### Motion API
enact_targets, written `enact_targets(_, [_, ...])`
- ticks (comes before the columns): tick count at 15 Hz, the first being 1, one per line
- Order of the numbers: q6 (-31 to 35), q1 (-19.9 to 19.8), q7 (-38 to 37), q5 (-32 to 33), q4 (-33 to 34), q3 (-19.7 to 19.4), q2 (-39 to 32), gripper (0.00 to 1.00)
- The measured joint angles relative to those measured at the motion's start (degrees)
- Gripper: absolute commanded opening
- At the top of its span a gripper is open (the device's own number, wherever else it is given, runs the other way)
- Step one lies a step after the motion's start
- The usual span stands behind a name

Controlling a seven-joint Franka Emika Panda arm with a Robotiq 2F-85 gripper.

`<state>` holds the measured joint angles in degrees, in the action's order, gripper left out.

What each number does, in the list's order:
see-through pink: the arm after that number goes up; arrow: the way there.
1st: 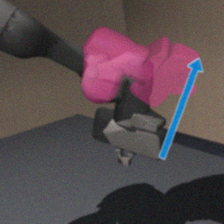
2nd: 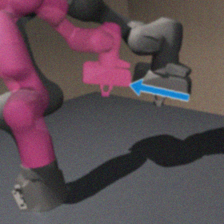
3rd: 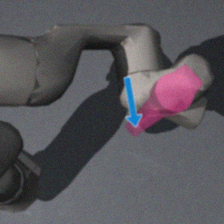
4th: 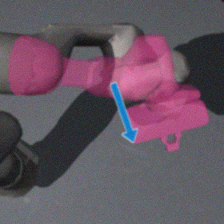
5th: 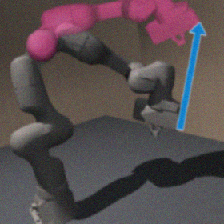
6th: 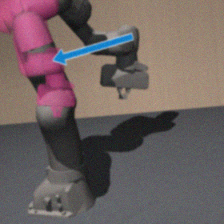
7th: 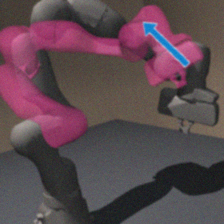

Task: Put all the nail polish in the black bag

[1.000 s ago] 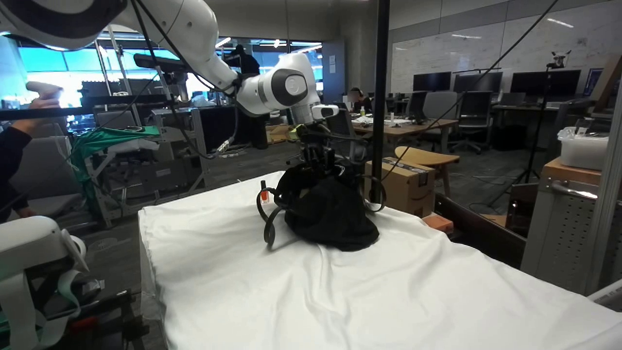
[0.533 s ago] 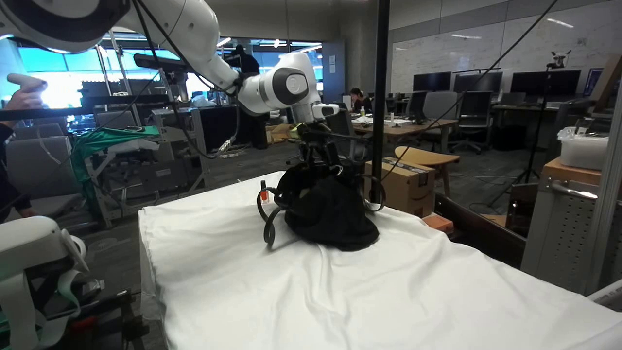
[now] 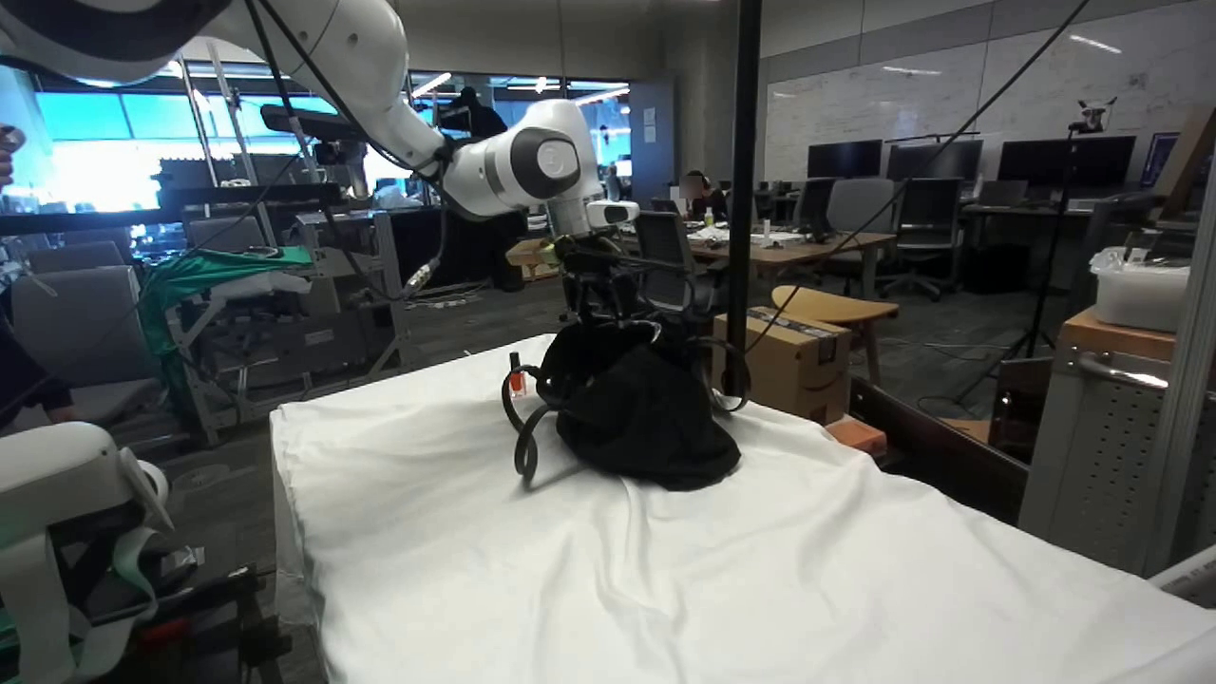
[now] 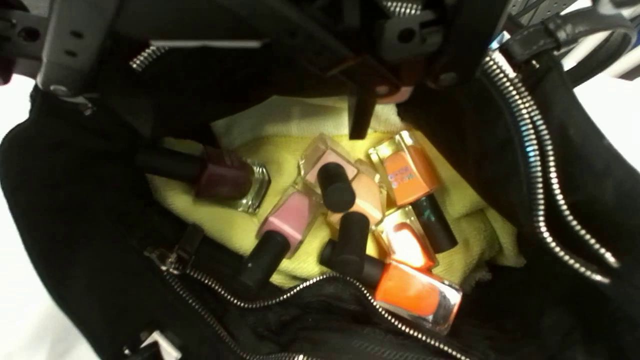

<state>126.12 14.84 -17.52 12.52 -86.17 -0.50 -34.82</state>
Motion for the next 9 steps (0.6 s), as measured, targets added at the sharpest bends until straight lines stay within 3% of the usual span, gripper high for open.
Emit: enact_targets(9, [0.0, 4.0, -8.2, 0.0, -15.4, 2.0, 11.1, 1.00])
